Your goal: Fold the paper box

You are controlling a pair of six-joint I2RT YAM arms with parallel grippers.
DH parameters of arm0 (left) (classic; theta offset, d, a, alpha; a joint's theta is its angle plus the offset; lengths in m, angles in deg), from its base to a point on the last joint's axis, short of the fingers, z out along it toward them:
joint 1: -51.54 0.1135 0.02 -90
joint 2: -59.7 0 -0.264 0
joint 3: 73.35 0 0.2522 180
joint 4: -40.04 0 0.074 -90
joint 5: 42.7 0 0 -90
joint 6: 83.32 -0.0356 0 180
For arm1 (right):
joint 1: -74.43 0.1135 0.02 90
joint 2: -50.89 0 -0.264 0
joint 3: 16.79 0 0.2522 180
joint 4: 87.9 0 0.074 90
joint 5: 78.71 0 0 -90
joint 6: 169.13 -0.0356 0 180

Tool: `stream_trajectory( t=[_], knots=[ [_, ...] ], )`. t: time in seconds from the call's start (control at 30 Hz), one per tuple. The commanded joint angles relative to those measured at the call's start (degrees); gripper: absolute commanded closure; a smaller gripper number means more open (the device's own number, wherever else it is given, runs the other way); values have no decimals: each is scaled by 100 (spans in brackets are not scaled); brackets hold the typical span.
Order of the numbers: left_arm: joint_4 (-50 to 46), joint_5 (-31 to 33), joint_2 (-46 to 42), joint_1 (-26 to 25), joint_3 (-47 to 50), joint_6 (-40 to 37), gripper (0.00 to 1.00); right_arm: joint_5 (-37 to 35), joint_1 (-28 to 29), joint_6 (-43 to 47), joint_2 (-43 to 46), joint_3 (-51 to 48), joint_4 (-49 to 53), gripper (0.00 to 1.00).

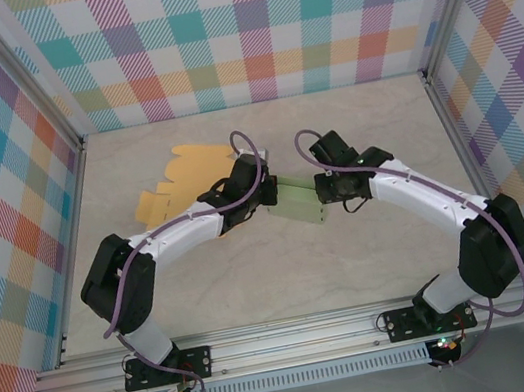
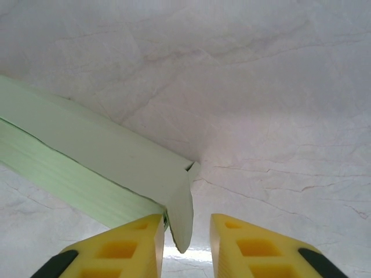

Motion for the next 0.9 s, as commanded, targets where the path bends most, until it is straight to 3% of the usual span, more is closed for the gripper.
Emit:
stream_trajectory(
  t=[0.0,0.23,0.87],
  knots=[
    [-366,46,118,-108,-88,66,100,-21,16,53,5,169,88,75],
    [-365,62,133,-149,-104,71,100,389,16,38,-85,122,-187,89],
    [-312,314,226,-328,-68,16,100,944,-206,-114,-20,122,-710,95]
  ],
)
